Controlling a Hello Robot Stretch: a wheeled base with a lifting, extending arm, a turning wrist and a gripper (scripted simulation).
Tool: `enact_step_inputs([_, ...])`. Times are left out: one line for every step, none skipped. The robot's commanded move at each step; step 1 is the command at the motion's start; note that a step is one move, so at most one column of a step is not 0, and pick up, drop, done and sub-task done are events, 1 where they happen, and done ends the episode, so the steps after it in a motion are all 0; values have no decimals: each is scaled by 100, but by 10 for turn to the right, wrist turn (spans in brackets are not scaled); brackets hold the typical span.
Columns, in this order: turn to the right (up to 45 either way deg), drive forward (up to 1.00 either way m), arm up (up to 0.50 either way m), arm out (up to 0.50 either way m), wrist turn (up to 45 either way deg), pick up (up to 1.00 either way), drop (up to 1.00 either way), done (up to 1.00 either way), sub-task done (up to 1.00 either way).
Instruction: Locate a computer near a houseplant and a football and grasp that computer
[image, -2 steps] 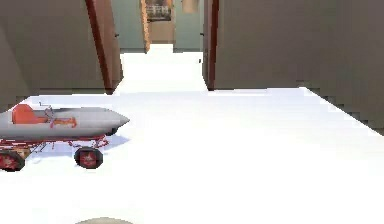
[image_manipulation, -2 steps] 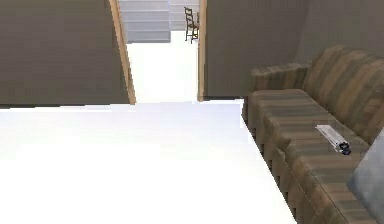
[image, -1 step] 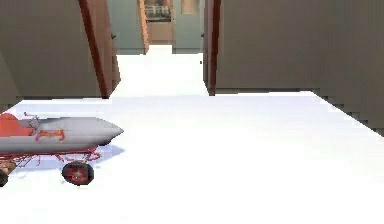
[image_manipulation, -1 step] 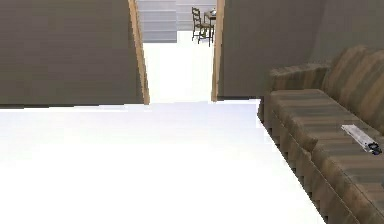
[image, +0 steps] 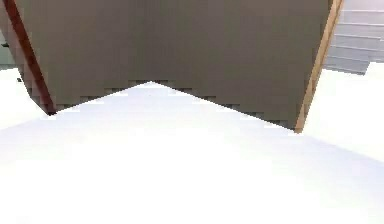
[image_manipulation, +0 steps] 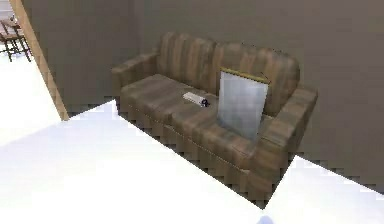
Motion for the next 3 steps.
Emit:
enact_step_inputs([450, 0, 0, 0, 0, 0, 0, 0, 0])
enact_step_inputs([0, 40, 0, 0, 0, 0, 0, 0, 0])
enact_step_inputs([-450, 0, 0, 0, 0, 0, 0, 0, 0])
